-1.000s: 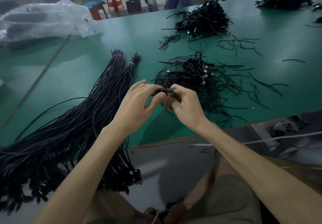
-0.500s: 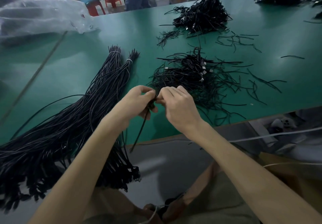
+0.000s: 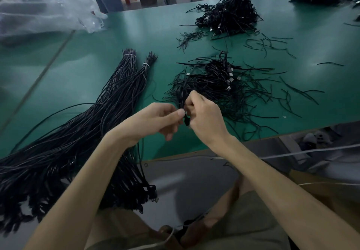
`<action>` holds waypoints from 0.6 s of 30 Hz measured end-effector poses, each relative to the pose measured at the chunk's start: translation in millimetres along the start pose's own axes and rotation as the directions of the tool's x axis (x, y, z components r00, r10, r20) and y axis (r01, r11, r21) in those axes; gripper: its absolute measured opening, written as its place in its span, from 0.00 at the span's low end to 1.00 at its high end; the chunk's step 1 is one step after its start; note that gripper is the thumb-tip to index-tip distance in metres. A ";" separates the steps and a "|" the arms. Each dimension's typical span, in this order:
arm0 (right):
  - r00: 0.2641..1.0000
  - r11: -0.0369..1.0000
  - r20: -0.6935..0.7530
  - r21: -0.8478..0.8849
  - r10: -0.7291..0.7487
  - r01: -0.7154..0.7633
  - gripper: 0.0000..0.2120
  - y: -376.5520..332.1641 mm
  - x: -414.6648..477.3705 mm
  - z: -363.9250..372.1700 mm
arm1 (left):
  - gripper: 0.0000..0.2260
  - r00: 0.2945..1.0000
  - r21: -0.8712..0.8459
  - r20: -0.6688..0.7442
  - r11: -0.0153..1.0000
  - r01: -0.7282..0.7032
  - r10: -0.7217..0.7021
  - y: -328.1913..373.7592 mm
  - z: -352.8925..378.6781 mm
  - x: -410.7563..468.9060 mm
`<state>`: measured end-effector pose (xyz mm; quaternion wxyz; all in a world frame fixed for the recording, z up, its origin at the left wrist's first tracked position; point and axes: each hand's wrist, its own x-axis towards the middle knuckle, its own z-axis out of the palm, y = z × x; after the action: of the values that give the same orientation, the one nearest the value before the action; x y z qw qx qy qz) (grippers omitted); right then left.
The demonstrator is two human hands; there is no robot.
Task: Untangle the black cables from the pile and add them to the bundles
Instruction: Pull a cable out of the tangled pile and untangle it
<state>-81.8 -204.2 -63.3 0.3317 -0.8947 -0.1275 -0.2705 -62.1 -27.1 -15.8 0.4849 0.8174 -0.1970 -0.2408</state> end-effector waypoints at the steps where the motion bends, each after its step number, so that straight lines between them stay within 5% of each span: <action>1: 1.000 1.000 0.004 0.004 0.009 -0.009 0.17 -1.5 0.6 -0.2 | 0.18 0.999 0.021 -0.041 1.000 -0.005 0.006 1.4 1.5 1.0; 3: 1.000 1.000 0.031 -0.022 0.007 -0.006 0.18 -2.3 1.3 -0.7 | 0.20 0.994 0.028 -0.105 1.000 0.013 -0.010 3.2 4.4 3.1; 7: 0.992 0.985 0.070 -0.133 -0.103 0.112 0.11 -5.5 -2.0 -0.8 | 0.22 0.971 -0.397 -0.159 0.912 0.102 -0.178 1.7 4.5 10.1; 9: 0.989 0.981 0.083 -0.145 -0.120 0.131 0.10 -4.7 -2.8 -0.1 | 0.22 0.968 -0.445 -0.166 0.890 0.094 -0.186 -1.5 5.1 11.3; 14: 0.970 0.966 0.070 0.104 0.232 -0.239 0.11 1.9 12.3 -8.2 | 0.23 0.993 -0.260 -0.098 0.965 0.041 -0.068 -7.6 2.1 5.3; 16: 0.945 0.930 0.026 0.173 0.325 -0.325 0.10 8.3 29.0 -17.6 | 0.19 0.969 -0.099 -0.232 0.993 0.062 -0.084 -14.3 -1.7 5.2; 18: 0.911 0.894 -0.008 0.199 0.412 -0.402 0.08 20.8 51.0 -29.2 | 0.12 0.886 0.297 -0.461 0.934 0.198 -0.041 -25.5 -7.9 3.8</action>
<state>-43.2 -236.6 -26.7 0.4693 -0.8580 0.0453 -0.2039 -52.2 -12.1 -35.9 0.3543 0.9320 -0.0665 -0.0388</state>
